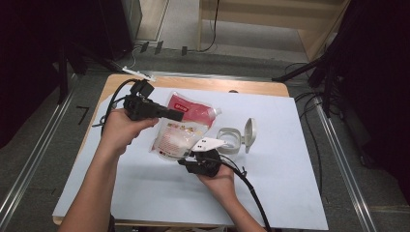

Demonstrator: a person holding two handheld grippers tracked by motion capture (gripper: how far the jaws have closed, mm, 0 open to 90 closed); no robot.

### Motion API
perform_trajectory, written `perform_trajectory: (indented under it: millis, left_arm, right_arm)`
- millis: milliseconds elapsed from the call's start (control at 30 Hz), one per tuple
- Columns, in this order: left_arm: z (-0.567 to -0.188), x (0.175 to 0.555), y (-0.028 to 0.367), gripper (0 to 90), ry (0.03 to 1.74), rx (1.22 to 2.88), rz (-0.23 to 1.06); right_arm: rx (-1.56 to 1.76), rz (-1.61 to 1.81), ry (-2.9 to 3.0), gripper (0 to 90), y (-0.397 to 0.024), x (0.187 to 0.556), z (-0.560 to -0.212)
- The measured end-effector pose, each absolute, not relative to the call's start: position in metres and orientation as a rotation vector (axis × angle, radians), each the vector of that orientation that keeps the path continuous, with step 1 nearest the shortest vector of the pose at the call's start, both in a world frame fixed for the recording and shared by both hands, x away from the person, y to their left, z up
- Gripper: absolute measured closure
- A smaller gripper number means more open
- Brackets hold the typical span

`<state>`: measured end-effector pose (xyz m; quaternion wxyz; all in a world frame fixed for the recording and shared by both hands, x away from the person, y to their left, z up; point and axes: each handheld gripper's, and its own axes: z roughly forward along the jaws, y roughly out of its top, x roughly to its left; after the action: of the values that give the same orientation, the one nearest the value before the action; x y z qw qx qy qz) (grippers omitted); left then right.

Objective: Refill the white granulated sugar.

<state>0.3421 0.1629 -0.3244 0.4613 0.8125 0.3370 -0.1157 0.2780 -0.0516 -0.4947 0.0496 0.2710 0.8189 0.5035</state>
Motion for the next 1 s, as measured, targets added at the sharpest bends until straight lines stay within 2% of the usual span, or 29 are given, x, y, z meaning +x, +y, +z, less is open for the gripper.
perform_trajectory:
  millis: [100,233,267,367,500,567,600,767,867,900,967,1000]
  left_arm:
    - [-0.330,0.342,0.154,83.1,0.807,2.073,-0.220]
    - [-0.333,0.342,0.150,85.0,0.759,2.068,-0.214]
    - [-0.334,0.341,0.149,84.6,0.720,2.077,-0.164]
    - [-0.337,0.338,0.144,84.6,0.690,2.085,-0.139]
    - [-0.341,0.339,0.137,84.3,0.700,2.123,-0.156]
    - [-0.345,0.339,0.131,82.2,0.715,2.142,-0.169]
    - [-0.347,0.341,0.128,82.9,0.774,2.143,-0.202]
    - [-0.348,0.344,0.126,90.0,0.862,2.102,-0.306]
    - [-0.350,0.346,0.123,90.0,0.955,2.076,-0.406]
    - [-0.351,0.346,0.123,90.0,0.996,2.071,-0.405]
    - [-0.352,0.346,0.121,90.0,1.014,2.071,-0.414]
    - [-0.356,0.347,0.120,90.0,1.012,2.063,-0.465]
  right_arm:
    - [0.799,1.534,2.483,62.9,-0.051,0.272,-0.492]
    - [0.841,1.579,2.478,62.8,-0.056,0.267,-0.489]
    - [0.857,1.586,2.473,62.8,-0.057,0.267,-0.488]
    - [0.890,1.573,2.477,62.8,-0.059,0.264,-0.487]
    - [0.920,1.568,2.497,62.6,-0.058,0.264,-0.487]
    - [0.948,1.600,2.504,62.1,-0.057,0.263,-0.486]
    - [0.956,1.617,2.508,61.2,-0.055,0.262,-0.485]
    - [0.977,1.618,2.502,59.8,-0.052,0.260,-0.484]
    - [0.961,1.610,2.495,55.9,-0.048,0.259,-0.484]
    - [0.952,1.625,2.502,52.6,-0.046,0.259,-0.485]
    - [0.938,1.636,2.500,51.5,-0.045,0.259,-0.485]
    - [0.930,1.629,2.491,49.9,-0.042,0.258,-0.487]
